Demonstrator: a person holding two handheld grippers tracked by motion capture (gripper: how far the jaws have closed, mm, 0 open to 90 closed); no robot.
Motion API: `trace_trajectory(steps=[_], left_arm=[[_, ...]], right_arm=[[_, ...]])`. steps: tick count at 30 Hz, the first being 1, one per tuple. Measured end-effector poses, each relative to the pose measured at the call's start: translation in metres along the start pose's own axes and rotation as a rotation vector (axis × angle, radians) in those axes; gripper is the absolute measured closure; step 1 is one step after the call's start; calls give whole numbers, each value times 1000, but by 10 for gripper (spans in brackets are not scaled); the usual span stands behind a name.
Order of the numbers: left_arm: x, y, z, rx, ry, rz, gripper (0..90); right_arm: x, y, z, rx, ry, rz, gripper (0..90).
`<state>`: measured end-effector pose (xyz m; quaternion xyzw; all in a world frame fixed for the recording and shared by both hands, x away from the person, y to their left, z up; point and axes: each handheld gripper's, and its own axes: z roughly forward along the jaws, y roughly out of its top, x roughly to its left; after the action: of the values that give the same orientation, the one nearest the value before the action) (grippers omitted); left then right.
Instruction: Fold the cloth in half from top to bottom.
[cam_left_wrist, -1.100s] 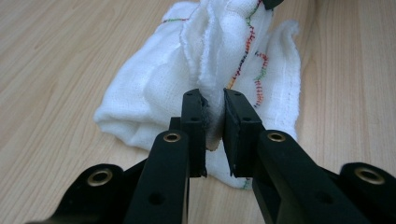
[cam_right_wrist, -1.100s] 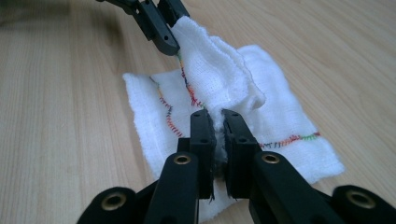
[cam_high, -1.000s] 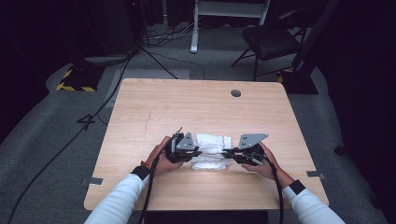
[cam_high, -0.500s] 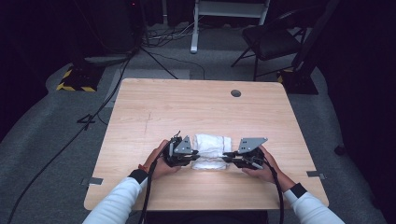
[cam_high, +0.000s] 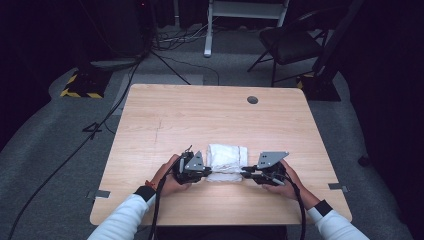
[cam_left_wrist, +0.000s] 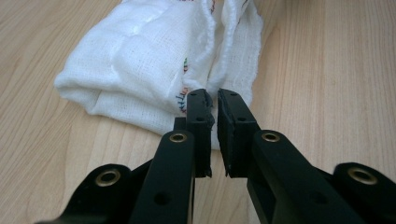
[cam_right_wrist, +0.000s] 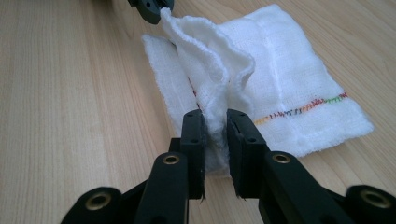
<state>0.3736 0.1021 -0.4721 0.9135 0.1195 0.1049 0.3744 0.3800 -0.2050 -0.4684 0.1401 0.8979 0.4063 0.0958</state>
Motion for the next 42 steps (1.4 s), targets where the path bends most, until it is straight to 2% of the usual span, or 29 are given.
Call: trace_trajectory(steps=[7, 11, 19, 24, 27, 29, 31, 32, 33, 36, 40, 42], left_arm=[[-3, -4, -8, -9, 17, -9, 834], [-2, -4, -12, -28, 40, -26, 800], [6, 8, -6, -51, 70, -56, 631], [14, 21, 6, -50, 76, -99, 460], [18, 26, 15, -46, 66, -109, 393], [17, 28, 21, -16, 68, -94, 367], [16, 26, 27, 20, 39, -89, 343], [14, 25, 29, 45, 42, -81, 336], [13, 24, 30, 55, 45, -69, 326], [10, 21, 30, 70, 47, -68, 319], [7, 16, 31, 110, 62, -58, 290], [4, 13, 31, 109, 76, -51, 283]], right_arm=[[2, -6, -8, -3, -19, 18, 724], [2, -9, -14, -5, -39, 27, 676], [-8, -3, -19, -39, -121, 65, 545], [-14, 5, -13, -37, -148, 69, 480], [-18, 8, -4, -18, -147, 76, 441], [-18, 9, 2, 0, -144, 73, 418], [-17, 9, 8, 22, -135, 67, 403], [-15, 9, 11, 34, -123, 58, 396], [-13, 8, 13, 51, -113, 44, 390], [-8, 6, 15, 70, -96, 26, 385], [-4, 2, 18, 107, -88, 5, 357], [-2, -1, 21, 132, -94, -13, 349]])
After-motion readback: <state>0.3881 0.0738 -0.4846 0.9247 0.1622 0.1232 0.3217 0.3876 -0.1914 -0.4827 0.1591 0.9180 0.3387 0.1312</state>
